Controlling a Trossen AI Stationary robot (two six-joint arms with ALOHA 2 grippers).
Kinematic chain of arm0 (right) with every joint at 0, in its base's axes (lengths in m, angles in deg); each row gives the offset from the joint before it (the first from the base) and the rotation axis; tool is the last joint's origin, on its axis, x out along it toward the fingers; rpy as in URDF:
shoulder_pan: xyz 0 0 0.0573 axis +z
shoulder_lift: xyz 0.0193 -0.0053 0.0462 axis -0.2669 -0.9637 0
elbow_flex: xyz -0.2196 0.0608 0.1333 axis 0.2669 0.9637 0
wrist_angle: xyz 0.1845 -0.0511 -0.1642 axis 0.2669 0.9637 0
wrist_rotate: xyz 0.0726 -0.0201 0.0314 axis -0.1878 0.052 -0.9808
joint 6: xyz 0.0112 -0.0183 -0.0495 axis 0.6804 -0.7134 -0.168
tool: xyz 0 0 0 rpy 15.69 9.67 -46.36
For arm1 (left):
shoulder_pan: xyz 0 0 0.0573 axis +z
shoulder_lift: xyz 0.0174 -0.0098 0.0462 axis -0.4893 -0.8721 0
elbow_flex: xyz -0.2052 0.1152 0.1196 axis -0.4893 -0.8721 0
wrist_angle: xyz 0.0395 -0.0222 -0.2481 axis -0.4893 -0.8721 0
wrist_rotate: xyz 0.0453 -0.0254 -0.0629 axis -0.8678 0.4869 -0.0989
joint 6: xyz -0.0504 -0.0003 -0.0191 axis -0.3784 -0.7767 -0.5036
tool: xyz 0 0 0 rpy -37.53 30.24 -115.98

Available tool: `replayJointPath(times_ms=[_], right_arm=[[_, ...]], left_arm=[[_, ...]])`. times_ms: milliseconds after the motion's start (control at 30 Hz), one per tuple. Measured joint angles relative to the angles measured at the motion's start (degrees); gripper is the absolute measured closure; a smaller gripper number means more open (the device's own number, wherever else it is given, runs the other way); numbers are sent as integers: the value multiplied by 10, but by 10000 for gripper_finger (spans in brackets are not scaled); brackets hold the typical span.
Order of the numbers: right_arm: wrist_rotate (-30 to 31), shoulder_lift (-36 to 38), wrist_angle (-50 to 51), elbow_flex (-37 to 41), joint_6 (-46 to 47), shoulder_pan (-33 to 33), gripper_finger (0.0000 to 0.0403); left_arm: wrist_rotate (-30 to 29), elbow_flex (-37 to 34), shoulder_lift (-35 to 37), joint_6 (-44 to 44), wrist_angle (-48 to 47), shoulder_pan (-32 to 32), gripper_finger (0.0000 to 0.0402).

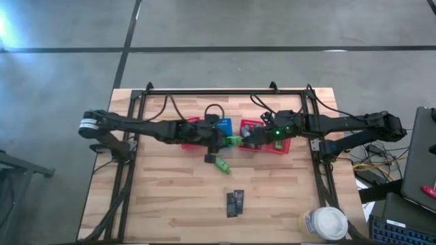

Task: Pick & Place Travel size toiletries
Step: Put the green shampoo into the right red bin

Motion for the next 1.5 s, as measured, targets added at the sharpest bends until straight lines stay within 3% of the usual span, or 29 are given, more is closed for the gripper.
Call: replayJointPath(times_ms=[167,400,1167,1333,1500], right_arm=[[10,0,1,0,-7,0,79],[15,0,2,0,-11,0,115],[13,0,5,0,-5,0,302],[14,0,20,0,-7,0,308],[41,2,96,0,-7,0,303]], left_arm=[[0,51,-35,21,-1,0,235],[0,76,-56,22,-4,3,235],[0,75,-56,21,0,3,227],[1,75,-55,20,-2,1,206],[-3,74,-47,-12,-64,1,175]])
